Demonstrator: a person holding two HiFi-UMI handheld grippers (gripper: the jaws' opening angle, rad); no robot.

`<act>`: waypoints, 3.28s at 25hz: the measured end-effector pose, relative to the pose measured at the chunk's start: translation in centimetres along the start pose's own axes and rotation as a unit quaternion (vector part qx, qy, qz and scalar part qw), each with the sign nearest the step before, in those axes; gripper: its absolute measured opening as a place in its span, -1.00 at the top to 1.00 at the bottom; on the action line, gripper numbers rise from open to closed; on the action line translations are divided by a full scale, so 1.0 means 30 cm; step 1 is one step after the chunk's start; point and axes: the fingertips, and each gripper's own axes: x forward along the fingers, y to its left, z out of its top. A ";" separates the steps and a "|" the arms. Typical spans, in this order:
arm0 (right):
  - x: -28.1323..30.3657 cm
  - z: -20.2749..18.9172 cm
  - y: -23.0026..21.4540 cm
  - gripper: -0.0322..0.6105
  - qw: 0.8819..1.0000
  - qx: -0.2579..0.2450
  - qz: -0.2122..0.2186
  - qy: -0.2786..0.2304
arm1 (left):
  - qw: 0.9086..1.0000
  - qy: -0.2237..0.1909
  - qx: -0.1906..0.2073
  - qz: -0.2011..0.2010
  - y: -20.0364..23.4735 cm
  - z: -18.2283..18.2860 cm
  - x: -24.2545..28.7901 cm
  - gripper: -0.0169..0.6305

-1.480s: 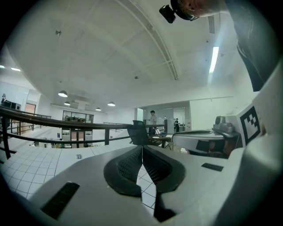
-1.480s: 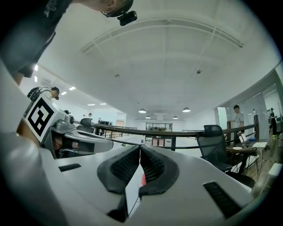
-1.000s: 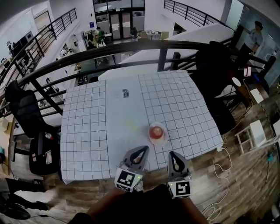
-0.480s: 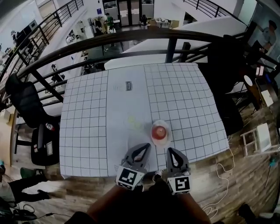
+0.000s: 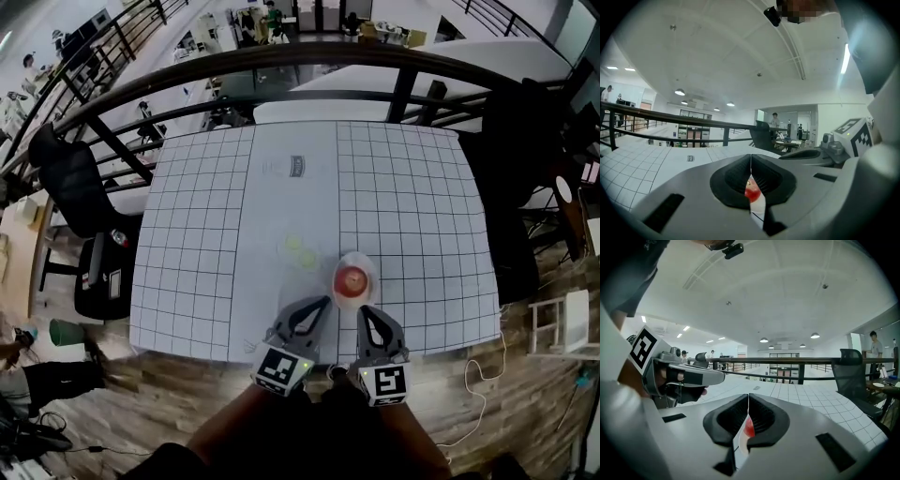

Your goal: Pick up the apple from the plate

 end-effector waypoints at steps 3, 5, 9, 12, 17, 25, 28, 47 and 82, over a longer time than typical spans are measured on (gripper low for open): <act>0.024 -0.038 -0.003 0.82 1.000 0.001 0.014 0.018 | 1.000 0.011 0.000 0.015 0.022 -0.022 0.015 0.88; 0.040 -0.058 -0.003 0.80 0.999 0.005 0.024 0.027 | 1.000 0.016 -0.003 0.023 0.032 -0.032 0.018 0.88; 0.069 -0.104 -0.017 0.41 0.998 0.013 0.032 0.047 | 0.999 0.033 -0.002 0.033 0.046 -0.066 0.024 0.88; 0.100 -0.169 -0.027 0.19 0.996 0.024 0.043 0.071 | 0.999 0.038 -0.003 0.039 0.057 -0.083 0.035 0.88; 0.155 -0.231 -0.031 -0.06 0.993 0.035 0.055 0.099 | 0.998 0.045 -0.004 0.046 0.089 -0.108 0.049 0.88; 0.256 -0.341 -0.067 -0.22 0.988 0.039 0.047 0.139 | 0.996 0.061 -0.010 0.063 0.152 -0.162 0.066 0.88; 0.282 -0.376 -0.062 -0.26 0.987 0.039 0.051 0.148 | 0.996 0.064 -0.010 0.069 0.166 -0.176 0.059 0.88; 0.378 -0.426 -0.081 -0.26 0.979 0.022 0.064 0.193 | 0.994 0.067 -0.006 0.088 0.242 -0.194 0.060 0.88; 0.133 0.299 -0.087 -0.27 0.998 -0.044 0.038 -0.012 | 0.999 -0.023 0.016 0.026 0.148 0.144 0.067 0.88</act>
